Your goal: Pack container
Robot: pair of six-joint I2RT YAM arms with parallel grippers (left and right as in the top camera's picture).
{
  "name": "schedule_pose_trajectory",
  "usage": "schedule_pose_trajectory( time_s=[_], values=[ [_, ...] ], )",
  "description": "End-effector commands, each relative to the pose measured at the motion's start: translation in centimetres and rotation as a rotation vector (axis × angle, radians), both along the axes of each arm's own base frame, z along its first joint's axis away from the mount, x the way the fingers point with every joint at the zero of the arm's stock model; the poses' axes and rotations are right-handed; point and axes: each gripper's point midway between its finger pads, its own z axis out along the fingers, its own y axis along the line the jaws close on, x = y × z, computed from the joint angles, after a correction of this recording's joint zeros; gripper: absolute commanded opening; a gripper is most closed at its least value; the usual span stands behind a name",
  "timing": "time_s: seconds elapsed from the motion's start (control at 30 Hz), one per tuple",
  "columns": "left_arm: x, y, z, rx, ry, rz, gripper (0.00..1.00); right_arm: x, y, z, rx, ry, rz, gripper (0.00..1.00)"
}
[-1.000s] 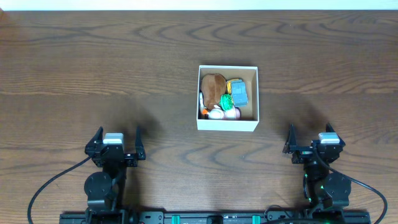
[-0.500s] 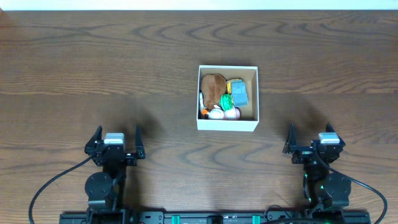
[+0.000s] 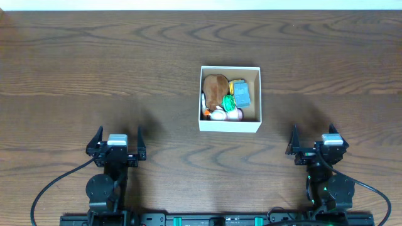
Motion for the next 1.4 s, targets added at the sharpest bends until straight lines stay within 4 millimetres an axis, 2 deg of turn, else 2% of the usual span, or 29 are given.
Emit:
schedule_pose_trajectory(
  time_s=[0.0,0.3,1.37],
  values=[
    [0.03,-0.09,-1.57,0.014,0.034,-0.008,0.98,-0.03,-0.06,-0.04,-0.003,-0.003,0.000,0.99],
    [0.03,-0.09,-1.58,-0.092,0.033,0.006,0.98,-0.03,-0.06,-0.04,-0.004,-0.003,0.000,0.99],
    [0.03,-0.09,-1.63,-0.094,0.035,0.007,0.98,-0.03,-0.06,-0.05,-0.003,-0.003,0.000,0.99]
  ],
)
